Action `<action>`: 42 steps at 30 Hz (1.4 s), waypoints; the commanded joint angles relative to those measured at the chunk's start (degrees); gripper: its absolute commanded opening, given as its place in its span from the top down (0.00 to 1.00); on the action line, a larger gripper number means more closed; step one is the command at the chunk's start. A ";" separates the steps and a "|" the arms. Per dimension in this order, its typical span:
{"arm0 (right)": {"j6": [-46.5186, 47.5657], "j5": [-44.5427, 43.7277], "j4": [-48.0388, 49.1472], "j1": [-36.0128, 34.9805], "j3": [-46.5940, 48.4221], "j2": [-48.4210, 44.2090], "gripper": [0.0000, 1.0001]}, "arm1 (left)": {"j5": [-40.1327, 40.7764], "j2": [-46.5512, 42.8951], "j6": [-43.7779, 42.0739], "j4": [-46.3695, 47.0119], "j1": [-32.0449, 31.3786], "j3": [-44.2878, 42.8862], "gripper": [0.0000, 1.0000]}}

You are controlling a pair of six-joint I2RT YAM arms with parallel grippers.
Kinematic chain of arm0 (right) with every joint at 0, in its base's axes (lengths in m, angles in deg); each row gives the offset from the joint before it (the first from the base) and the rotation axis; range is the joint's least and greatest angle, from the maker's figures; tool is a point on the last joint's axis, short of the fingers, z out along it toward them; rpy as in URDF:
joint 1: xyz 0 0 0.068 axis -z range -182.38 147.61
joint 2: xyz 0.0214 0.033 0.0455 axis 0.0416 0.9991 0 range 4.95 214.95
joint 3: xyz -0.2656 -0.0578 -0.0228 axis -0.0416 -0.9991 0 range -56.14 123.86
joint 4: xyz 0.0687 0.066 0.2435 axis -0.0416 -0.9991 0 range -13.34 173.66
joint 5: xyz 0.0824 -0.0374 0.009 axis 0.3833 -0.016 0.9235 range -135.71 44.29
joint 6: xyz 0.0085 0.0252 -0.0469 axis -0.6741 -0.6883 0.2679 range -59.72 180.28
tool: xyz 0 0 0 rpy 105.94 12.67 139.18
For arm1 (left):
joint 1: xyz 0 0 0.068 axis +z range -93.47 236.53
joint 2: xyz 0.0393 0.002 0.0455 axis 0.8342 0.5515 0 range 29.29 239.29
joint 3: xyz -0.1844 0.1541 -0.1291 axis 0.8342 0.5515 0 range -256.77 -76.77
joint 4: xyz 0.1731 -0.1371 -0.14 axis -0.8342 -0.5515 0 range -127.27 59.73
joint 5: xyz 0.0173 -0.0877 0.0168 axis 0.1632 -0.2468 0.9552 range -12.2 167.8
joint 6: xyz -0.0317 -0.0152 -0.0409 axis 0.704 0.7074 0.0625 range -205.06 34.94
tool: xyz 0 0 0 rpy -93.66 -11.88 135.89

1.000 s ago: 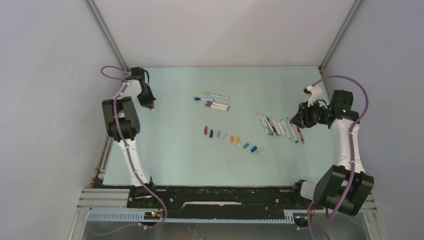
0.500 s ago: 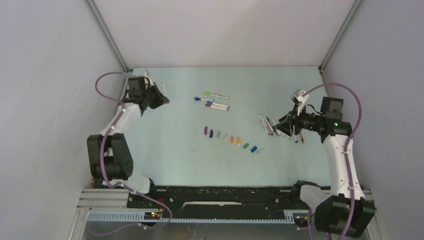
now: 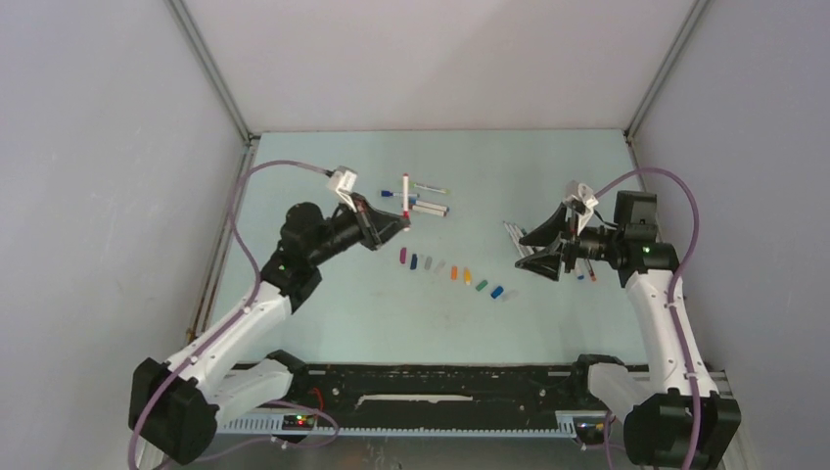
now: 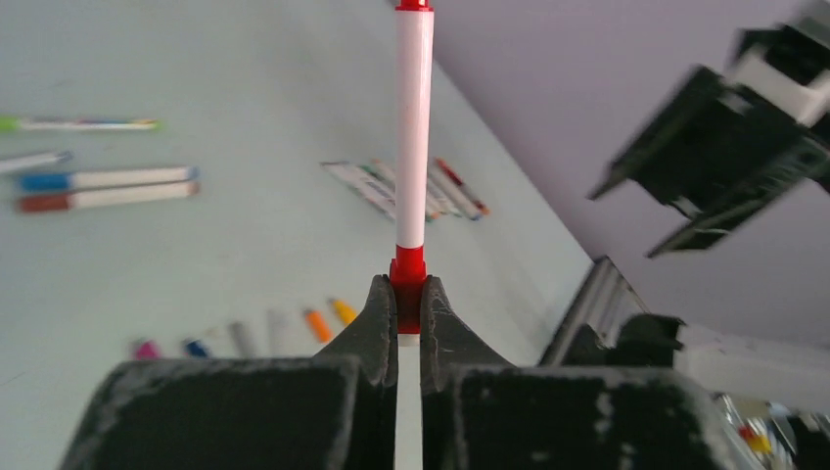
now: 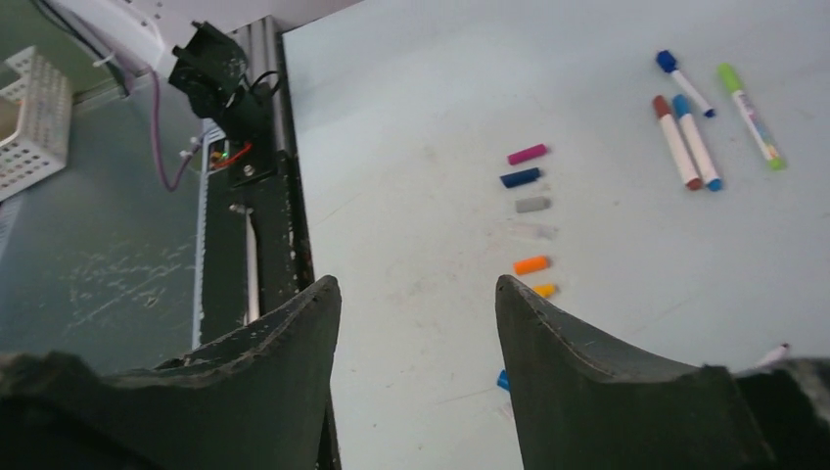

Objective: Open the pen caps
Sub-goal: Pick up the pen from the center of the board.

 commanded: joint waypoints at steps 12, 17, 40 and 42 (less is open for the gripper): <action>-39.08 7.13 36.57 -0.74 -13.21 -1.88 0.23 | 21.84 9.97 1.27 19.04 -31.77 -0.43 1.00; -55.59 0.36 49.78 -1.26 -16.84 -1.39 0.25 | 22.37 16.04 1.55 19.94 -34.81 -3.63 1.00; -69.44 -7.75 59.79 -7.56 -20.76 0.73 0.56 | 21.27 25.02 3.62 21.08 -38.28 -8.90 1.00; -69.16 -7.39 59.96 -7.65 -20.76 0.73 0.64 | 21.05 25.28 3.69 20.94 -38.28 -9.10 1.00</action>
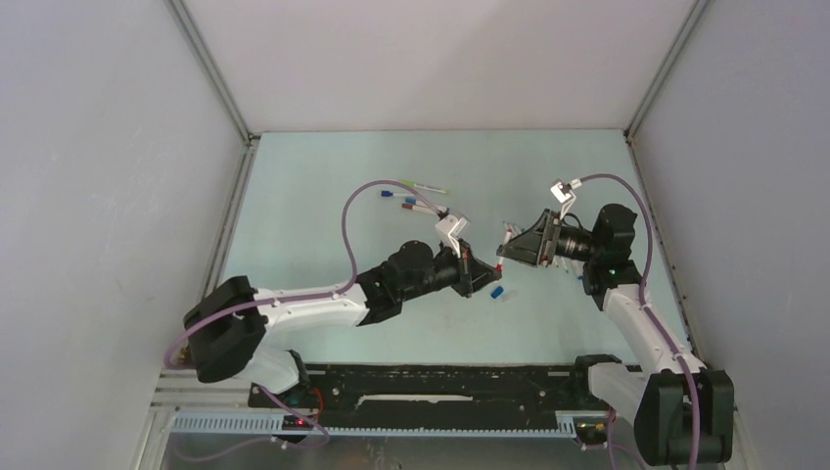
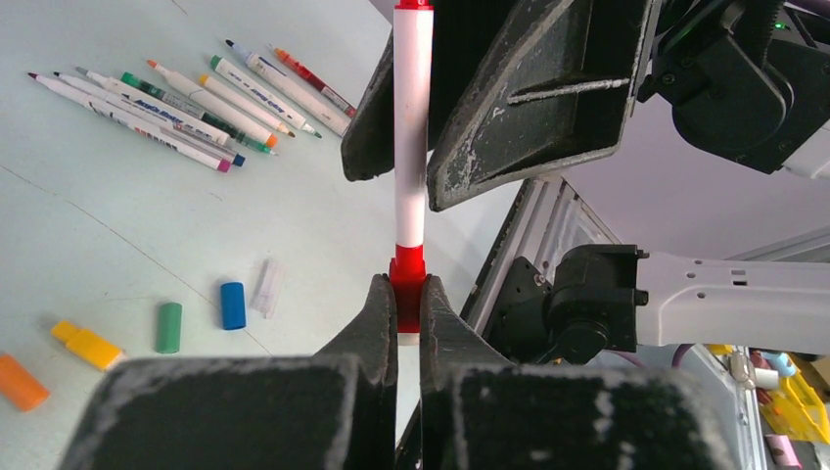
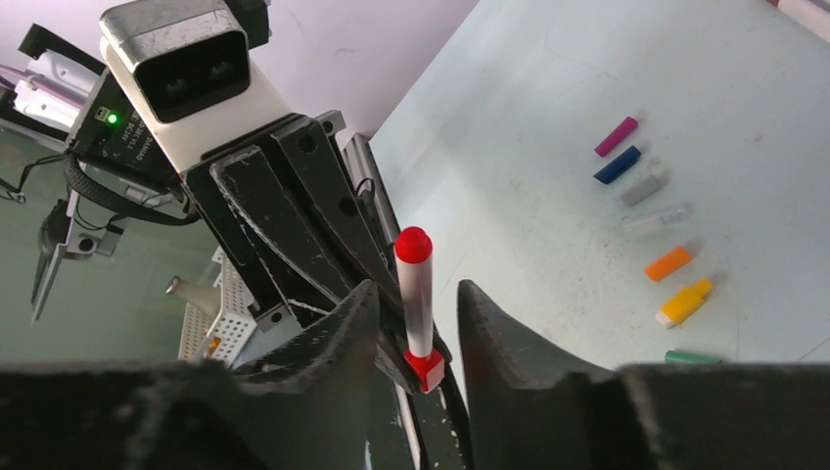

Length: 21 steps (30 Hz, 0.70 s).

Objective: Open the pen caps
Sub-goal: Pick up the pen from the center of the board, then open the pen cap from the pen.

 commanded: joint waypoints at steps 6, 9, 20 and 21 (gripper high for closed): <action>0.37 -0.27 6.15 0.55 0.08 -1.36 1.00 | -2.79 2.27 1.43 1.36 -0.36 -4.85 1.00; 0.70 -0.38 6.04 4.05 4.11 -0.01 1.00 | -5.97 3.95 2.11 0.68 -0.36 -4.94 1.00; -1.59 -1.35 3.40 10.02 18.46 8.84 1.00 | -12.88 6.81 2.98 -2.62 -0.36 0.09 1.00; -0.66 -1.76 2.05 9.96 18.46 8.52 1.00 | -13.25 7.06 2.66 -3.33 -0.36 -0.06 1.00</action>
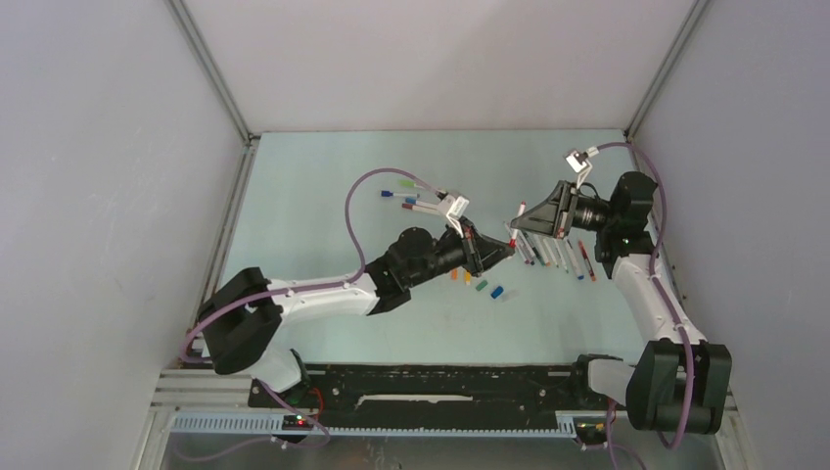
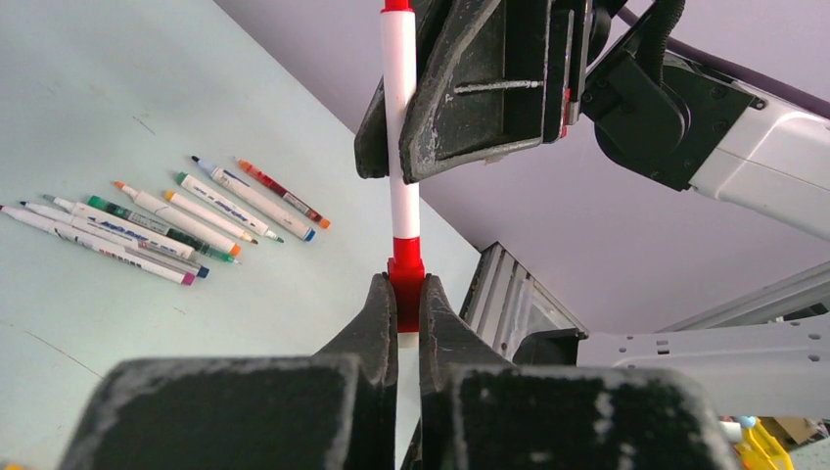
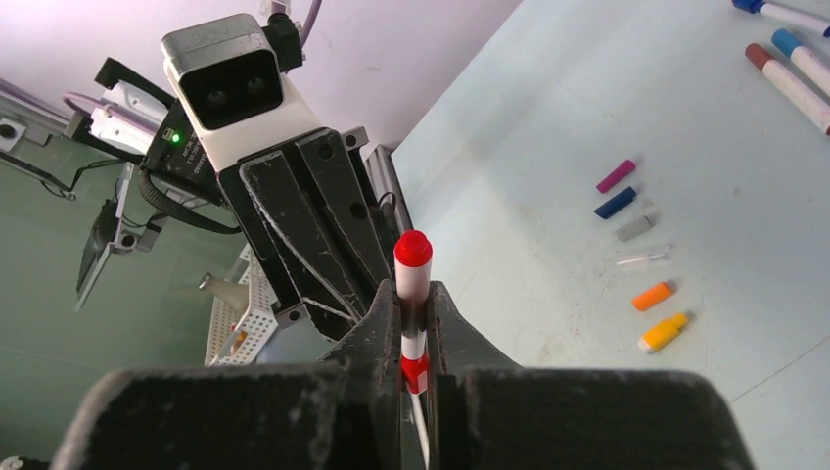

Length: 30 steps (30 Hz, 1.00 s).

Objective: Open the pen caps
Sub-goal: Open the pen cap from the pen.

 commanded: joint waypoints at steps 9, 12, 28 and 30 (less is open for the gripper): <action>4.73 -13.08 -0.82 3.73 8.09 0.19 1.00 | -17.13 5.60 -3.28 -20.99 -2.44 1.35 1.00; 9.65 -15.09 -6.82 2.86 12.96 1.97 1.00 | -18.02 5.77 -3.91 -23.16 -2.44 1.54 1.00; 14.95 -24.16 -14.70 -1.38 24.98 6.50 1.00 | -19.83 6.33 -4.22 -28.72 -2.44 1.43 1.00; 14.79 -24.96 -14.46 -1.82 25.34 6.77 1.00 | -19.29 5.95 -4.31 -29.09 -2.36 1.58 1.00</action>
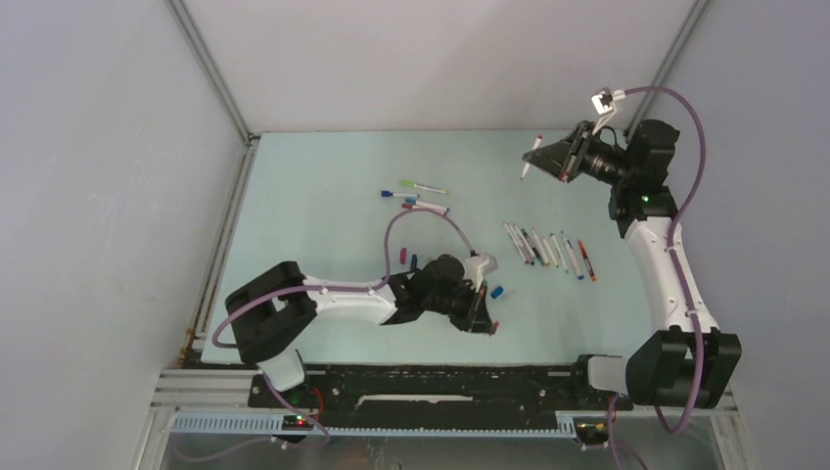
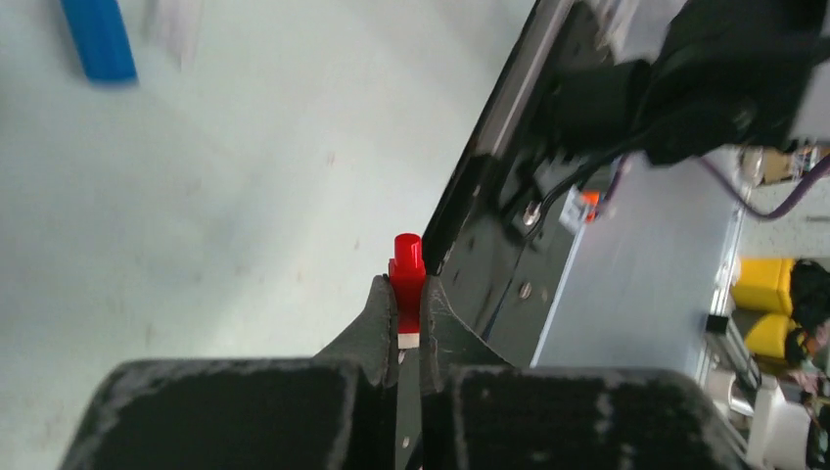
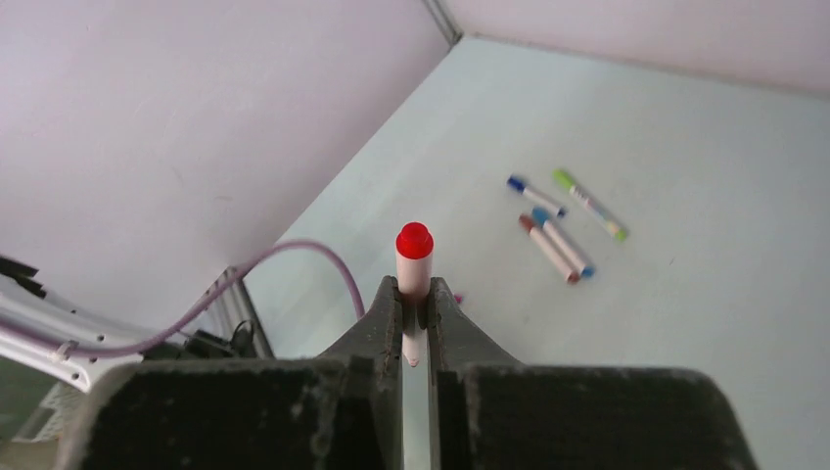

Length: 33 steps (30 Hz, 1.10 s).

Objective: Open the pen caps
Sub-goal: Open the pen cap from the pen, then place the pen cap at the center of the board.

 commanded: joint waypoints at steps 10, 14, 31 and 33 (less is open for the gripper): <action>15.89 0.13 -10.03 0.89 -4.77 -1.92 1.00 | 5.51 -11.58 -4.79 -7.50 2.14 5.61 1.00; 30.65 -0.46 -26.65 1.36 -6.44 -1.22 1.00 | 12.56 -15.95 -6.13 -11.38 2.85 7.41 1.00; 43.90 -11.67 -36.28 -2.40 -11.83 3.03 1.00 | 32.80 -32.78 -0.65 -15.68 12.48 19.96 1.00; 43.90 -12.26 -35.93 -3.20 -11.84 3.65 0.99 | 33.50 -33.57 -0.49 -16.32 13.98 20.43 1.00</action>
